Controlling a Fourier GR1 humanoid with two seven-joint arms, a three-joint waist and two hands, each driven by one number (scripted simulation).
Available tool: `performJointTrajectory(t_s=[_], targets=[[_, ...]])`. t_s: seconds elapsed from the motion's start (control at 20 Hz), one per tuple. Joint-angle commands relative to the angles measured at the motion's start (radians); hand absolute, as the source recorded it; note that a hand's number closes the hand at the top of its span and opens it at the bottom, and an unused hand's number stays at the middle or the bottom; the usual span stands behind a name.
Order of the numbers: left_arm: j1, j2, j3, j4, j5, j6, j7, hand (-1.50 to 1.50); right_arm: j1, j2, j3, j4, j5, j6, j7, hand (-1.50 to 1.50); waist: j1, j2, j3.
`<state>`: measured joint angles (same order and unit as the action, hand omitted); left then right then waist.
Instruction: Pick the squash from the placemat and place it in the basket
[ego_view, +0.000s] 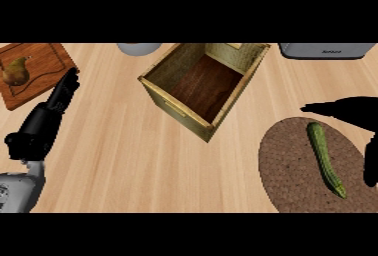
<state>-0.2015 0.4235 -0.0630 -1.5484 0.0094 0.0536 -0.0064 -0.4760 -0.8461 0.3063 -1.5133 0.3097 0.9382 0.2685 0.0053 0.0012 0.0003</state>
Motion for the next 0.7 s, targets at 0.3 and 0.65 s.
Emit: performJointTrajectory(t_s=[0.3,0.65], targets=[[0.015,-0.076,0.010,-0.032,-0.059,-0.001,0.024,0.00,0.104,0.055,-0.011,0.053,0.239,-0.107,-0.185,-1.50,-0.006,-0.002,0.000],[0.070,-0.065,0.064,-0.073,-0.076,-0.053,-0.006,0.00,0.116,0.074,-0.048,0.140,0.358,-0.153,-0.330,-1.50,0.000,-0.001,0.000]])
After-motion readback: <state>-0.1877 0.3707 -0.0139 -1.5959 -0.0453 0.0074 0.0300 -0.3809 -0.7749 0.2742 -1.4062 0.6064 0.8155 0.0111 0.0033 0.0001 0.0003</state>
